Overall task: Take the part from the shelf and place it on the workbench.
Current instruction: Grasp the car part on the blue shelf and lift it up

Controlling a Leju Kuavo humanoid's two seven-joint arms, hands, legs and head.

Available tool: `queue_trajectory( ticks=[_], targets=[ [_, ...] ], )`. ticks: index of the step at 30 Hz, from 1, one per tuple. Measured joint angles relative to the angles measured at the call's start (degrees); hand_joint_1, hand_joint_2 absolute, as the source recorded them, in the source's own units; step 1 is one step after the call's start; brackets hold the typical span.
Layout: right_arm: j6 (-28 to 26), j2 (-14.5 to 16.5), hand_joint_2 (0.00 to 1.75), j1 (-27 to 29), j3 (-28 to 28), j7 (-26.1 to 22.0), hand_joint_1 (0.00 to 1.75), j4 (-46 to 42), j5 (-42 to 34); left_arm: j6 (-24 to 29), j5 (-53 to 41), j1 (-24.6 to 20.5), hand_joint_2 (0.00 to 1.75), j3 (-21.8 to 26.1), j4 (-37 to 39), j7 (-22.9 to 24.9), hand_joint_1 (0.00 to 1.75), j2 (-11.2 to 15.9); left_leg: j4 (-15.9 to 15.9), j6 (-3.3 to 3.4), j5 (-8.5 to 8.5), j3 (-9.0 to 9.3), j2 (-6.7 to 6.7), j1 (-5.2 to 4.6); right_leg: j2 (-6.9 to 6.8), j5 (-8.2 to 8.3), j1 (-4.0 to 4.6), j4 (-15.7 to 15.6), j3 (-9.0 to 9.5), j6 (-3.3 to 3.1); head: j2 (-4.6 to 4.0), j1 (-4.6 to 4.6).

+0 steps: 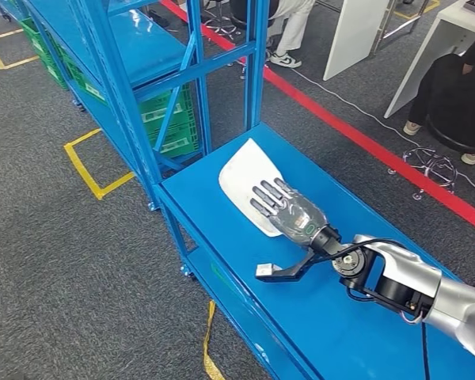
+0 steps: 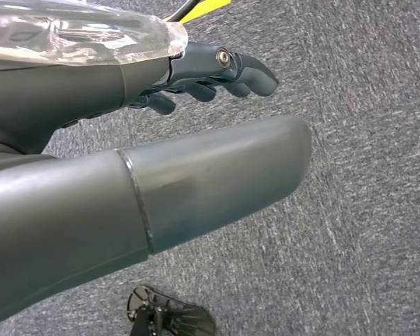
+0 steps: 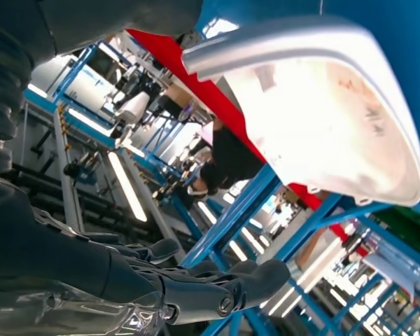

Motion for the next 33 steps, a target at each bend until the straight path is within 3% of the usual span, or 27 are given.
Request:
queue_trajectory(
  ticks=[9,33],
  targets=[
    [-4.8,1.0,1.75,-0.01,-0.38,-0.69,0.0,3.23,2.19,-0.29,-0.65,-0.53,0.0,0.0,0.0,0.14,0.0,-0.28,0.0,0.0,0.0,0.0,0.0,0.0,0.0,0.0,0.0,0.0,-0.01,0.0,0.0,-0.01],
    [-5.2,2.32,1.75,-0.03,-0.97,-0.97,0.0,6.81,2.21,-0.51,-0.74,-0.6,0.0,0.0,0.0,0.26,0.0,-0.45,0.0,0.0,0.0,0.0,0.0,0.0,0.0,0.0,0.0,0.0,-0.01,0.0,-0.01,-0.01]
  ],
)
